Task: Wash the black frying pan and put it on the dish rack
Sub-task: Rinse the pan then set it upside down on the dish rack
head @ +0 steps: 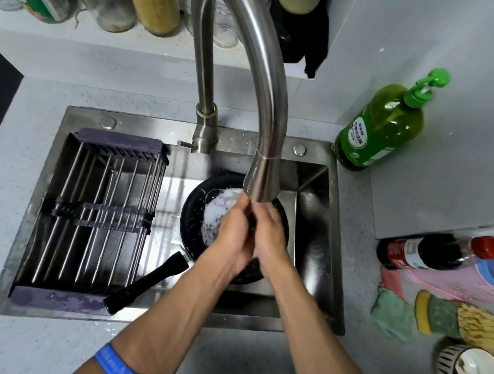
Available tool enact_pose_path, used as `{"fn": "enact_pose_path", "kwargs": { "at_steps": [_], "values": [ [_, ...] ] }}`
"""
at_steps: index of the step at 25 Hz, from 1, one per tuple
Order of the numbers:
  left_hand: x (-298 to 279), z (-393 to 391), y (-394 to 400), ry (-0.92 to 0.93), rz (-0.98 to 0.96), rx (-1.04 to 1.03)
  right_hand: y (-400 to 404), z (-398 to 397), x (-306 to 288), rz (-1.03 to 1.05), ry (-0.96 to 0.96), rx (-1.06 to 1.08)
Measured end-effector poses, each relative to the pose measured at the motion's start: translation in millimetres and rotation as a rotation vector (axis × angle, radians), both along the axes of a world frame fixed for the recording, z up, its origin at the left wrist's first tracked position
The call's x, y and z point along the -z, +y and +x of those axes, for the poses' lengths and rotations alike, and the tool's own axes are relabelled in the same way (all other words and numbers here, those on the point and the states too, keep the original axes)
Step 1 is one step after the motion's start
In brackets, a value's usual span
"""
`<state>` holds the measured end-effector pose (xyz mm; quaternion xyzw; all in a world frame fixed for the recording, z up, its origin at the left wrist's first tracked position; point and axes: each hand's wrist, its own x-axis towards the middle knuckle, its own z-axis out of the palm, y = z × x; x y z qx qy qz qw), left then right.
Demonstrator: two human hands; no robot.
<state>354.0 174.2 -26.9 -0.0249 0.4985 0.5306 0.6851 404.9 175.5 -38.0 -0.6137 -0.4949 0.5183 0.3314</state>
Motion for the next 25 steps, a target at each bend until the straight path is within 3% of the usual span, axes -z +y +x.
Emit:
{"fn": "enact_pose_path", "kwargs": {
  "at_steps": [1, 4, 9, 13, 16, 17, 18, 19, 21, 23, 25],
  "values": [
    [2, -2, 2, 0.064, 0.001, 0.057, 0, 2, 1, -0.028, -0.040, -0.028],
    [4, -5, 3, 0.121, 0.003, 0.149, 2, 7, 5, -0.150, 0.118, -0.026],
    [15, 0, -11, 0.124, -0.004, 0.272, 3, 33, 23, -0.310, 0.142, 0.221],
    [21, -4, -12, 0.124, -0.052, 0.227, 53, 107, 3, -0.142, -0.141, 0.310],
    [18, -6, -5, 0.152, -0.065, 0.180, 110, 145, -13, -0.074, -0.550, 0.175],
    [16, -5, -2, 0.162, -0.071, 0.175, 110, 137, -16, -0.058, -0.603, 0.151],
    [16, -3, 1, 0.180, -0.073, 0.179, 97, 121, -19, -0.039, -0.514, 0.161],
    [18, -1, 5, 0.191, -0.068, 0.178, 75, 98, -18, -0.042, -0.287, 0.182],
    [18, -1, 11, 0.181, -0.062, 0.140, 31, 45, -21, -0.293, 0.409, 0.287],
    [15, -5, 12, -0.041, -0.035, -0.005, 14, 13, -18, -0.529, 1.004, 0.442],
    [12, -11, 7, -0.156, -0.023, -0.069, 16, 2, -12, -0.622, 1.248, 0.575]
  ]
}}
